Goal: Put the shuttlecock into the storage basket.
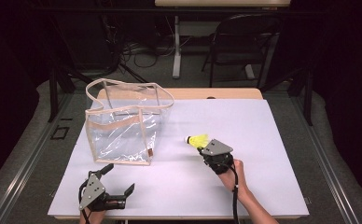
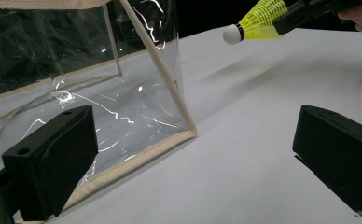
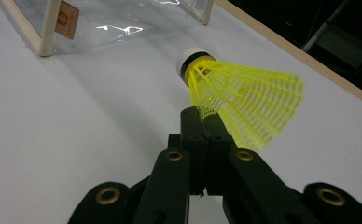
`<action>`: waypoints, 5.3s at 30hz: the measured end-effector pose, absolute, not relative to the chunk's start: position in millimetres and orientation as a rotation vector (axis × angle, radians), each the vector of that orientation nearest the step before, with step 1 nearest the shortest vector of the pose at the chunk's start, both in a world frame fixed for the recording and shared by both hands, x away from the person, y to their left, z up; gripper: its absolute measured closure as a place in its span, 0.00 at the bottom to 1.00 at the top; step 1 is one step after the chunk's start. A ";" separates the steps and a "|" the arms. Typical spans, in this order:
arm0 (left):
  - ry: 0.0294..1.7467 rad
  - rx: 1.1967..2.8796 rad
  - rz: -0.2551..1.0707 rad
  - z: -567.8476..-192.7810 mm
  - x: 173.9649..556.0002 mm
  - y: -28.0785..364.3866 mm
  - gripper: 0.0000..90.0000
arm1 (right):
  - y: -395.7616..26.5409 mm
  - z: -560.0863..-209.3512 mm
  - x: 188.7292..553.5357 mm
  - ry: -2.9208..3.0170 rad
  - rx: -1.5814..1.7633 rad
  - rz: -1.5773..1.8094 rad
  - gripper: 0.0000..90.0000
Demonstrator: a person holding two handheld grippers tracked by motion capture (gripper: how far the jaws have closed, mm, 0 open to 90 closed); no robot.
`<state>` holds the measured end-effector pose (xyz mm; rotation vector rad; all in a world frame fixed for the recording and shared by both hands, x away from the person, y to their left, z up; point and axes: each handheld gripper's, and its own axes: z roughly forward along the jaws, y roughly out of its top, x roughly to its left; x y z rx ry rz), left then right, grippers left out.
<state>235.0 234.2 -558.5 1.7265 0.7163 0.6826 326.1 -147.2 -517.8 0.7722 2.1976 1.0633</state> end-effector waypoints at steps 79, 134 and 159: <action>0.715 1.726 0.679 -558.2 234.8 234.6 0.00 | -153.0 -452.3 336.0 2.106 0.722 1.108 1.00; 0.715 1.727 0.674 -558.3 235.1 234.5 0.00 | -154.0 -421.9 344.9 2.055 0.705 1.138 1.00; 0.717 1.717 0.675 -558.1 234.8 235.2 0.00 | -150.7 -410.3 353.8 2.046 0.698 1.154 1.00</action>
